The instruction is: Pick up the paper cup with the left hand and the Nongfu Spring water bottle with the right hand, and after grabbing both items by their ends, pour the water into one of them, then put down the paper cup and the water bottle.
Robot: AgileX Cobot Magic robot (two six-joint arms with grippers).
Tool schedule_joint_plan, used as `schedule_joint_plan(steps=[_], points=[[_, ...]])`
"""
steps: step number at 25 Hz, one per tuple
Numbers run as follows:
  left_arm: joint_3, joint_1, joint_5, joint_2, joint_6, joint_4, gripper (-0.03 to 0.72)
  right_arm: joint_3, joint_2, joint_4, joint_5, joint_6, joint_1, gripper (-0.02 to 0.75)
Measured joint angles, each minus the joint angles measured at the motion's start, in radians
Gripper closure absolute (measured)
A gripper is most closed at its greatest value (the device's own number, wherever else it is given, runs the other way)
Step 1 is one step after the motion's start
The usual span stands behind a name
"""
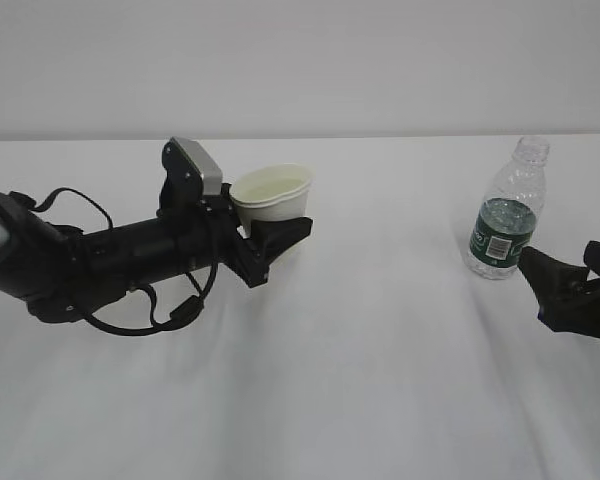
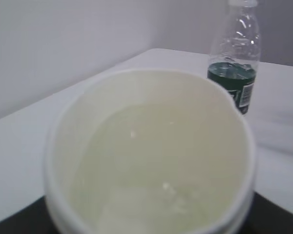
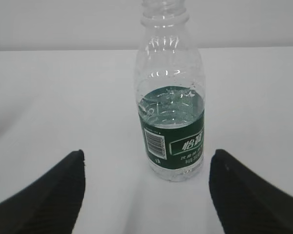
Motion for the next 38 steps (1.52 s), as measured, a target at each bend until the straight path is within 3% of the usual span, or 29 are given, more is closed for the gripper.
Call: schedule_joint_plan(steps=[8,13,21,32,38], points=[[0.167,0.078,-0.005,-0.052,0.103,-0.195,0.259,0.006,0.0,-0.026,0.0,0.002,0.0,0.145],[0.227,0.117,-0.005,-0.053,0.137,-0.249,0.259,0.006,0.0,-0.035,0.0,0.002,0.0,0.145],[0.25,0.119,-0.005,-0.053,0.226,-0.351,0.265,0.006,0.0,-0.042,0.0,0.024,0.0,0.145],[0.25,0.119,-0.005,-0.055,0.239,-0.563,0.27,0.006,0.0,-0.044,0.0,0.03,0.0,0.145],[0.241,0.119,-0.005,-0.055,0.246,-0.59,0.271,0.006,0.0,-0.05,0.0,0.034,0.0,0.146]])
